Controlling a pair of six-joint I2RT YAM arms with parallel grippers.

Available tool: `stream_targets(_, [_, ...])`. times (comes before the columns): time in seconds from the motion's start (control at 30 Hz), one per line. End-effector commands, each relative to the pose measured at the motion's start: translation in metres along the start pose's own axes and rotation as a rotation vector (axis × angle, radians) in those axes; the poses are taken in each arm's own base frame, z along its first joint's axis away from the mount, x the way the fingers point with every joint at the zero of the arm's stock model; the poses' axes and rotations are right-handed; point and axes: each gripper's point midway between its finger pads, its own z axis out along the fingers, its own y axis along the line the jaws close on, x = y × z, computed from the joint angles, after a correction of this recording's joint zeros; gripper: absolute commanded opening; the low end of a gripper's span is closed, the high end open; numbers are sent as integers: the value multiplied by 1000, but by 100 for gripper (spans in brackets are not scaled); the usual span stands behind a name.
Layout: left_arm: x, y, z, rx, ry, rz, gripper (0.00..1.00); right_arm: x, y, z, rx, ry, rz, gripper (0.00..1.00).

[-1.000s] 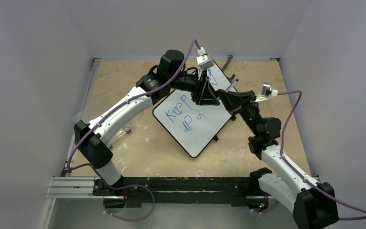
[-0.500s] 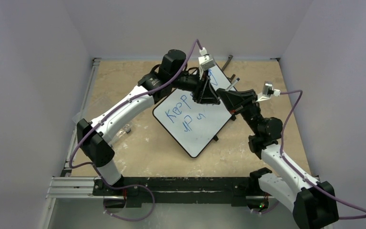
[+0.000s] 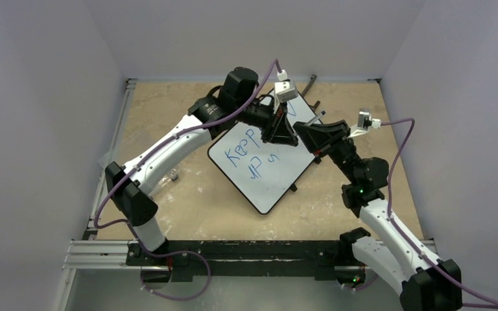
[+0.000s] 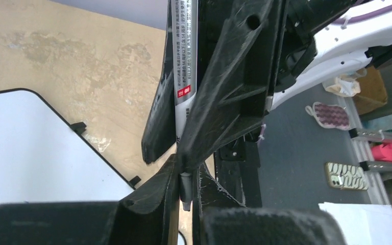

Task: Write a sentence on the whiteboard

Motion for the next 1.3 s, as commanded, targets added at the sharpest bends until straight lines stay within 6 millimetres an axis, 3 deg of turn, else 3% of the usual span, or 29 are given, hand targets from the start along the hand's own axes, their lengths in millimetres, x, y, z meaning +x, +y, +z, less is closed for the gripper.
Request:
stream_targets(0.0, [-13, -19, -25, -5, 29, 187, 0, -12, 21, 7, -1, 78, -150, 28])
stream_targets(0.1, [-7, -20, -31, -11, 72, 231, 0, -12, 24, 9, 18, 143, -200, 37])
stream_targets(0.27, [0, -21, -37, -7, 128, 268, 0, -8, 22, 12, 61, 260, -248, 31])
stream_targets(0.8, [6, -9, -49, -94, 199, 332, 0, 39, 20, 6, -19, 589, -142, 34])
stream_targets(1.27, [13, -7, -45, -83, 231, 324, 0, 46, 12, 9, -24, 578, -93, 29])
